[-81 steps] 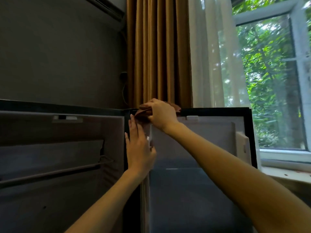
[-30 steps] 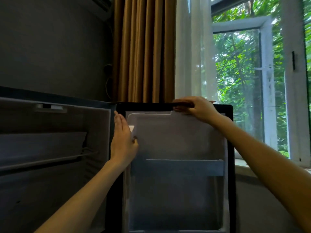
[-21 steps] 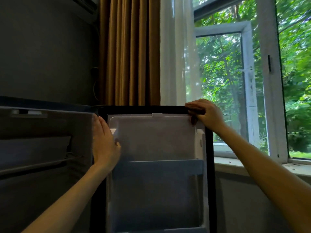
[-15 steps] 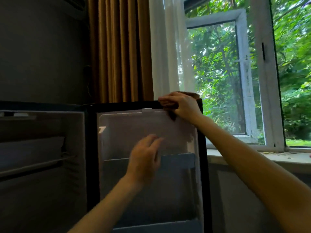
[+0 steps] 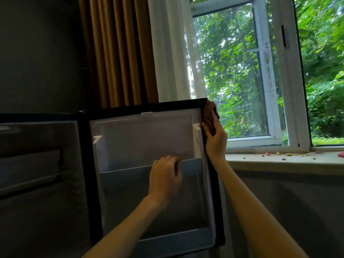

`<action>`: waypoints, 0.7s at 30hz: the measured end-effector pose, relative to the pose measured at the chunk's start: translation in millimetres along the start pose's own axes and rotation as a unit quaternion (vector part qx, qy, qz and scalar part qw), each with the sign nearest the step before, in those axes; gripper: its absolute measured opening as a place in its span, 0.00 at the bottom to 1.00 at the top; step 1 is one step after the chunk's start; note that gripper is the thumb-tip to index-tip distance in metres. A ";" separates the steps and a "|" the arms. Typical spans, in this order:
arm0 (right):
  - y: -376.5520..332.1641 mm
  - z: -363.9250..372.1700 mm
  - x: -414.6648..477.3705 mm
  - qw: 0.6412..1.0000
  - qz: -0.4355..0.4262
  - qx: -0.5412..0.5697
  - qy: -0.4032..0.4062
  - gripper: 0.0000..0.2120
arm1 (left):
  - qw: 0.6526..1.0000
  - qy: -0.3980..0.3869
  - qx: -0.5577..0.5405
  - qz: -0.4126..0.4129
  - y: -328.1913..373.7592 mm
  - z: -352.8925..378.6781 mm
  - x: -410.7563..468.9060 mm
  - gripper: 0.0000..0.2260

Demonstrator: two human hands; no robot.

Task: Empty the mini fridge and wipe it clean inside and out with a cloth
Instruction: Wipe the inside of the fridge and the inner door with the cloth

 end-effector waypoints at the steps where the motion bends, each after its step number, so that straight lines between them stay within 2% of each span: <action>1: 0.4 -1.0 0.6 1.000 0.005 0.000 0.002 0.23 | 1.000 0.000 0.000 0.004 0.5 -0.6 -0.1 0.05; 6: 1.8 -10.5 -12.8 0.996 0.069 0.013 0.047 0.20 | 1.000 -0.007 -0.011 0.019 -0.5 -2.0 -2.3 0.07; 9: 23.0 -18.8 -70.9 0.991 0.126 0.004 0.045 0.26 | 1.000 -0.021 -0.011 0.010 -4.0 3.1 -0.1 0.09; 13: 86.1 -33.6 -169.4 0.969 0.240 -0.034 -0.041 0.25 | 0.997 -0.079 0.006 0.004 -7.6 23.6 7.0 0.17; 17: 149.7 -47.3 -225.5 0.917 0.359 -0.070 -0.161 0.14 | 0.983 -0.163 0.073 0.051 -13.6 40.5 -1.8 0.29; 19: 143.1 -50.6 -217.6 0.922 0.357 -0.069 -0.135 0.12 | 0.976 -0.178 0.110 0.066 -22.7 34.5 -11.1 0.32; 21: 105.2 -44.7 -191.0 0.950 0.291 -0.065 -0.091 0.17 | 0.974 -0.176 0.129 0.059 -32.4 20.8 -18.4 0.33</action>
Point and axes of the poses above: each hand's wrist, its own x-axis towards the middle knuckle, its own z-axis out of the palm, y = z × x, the point moved 10 cm from there along x, towards the middle knuckle, and after that the axes turned 4 degrees about -y, right-handed, at the moved point
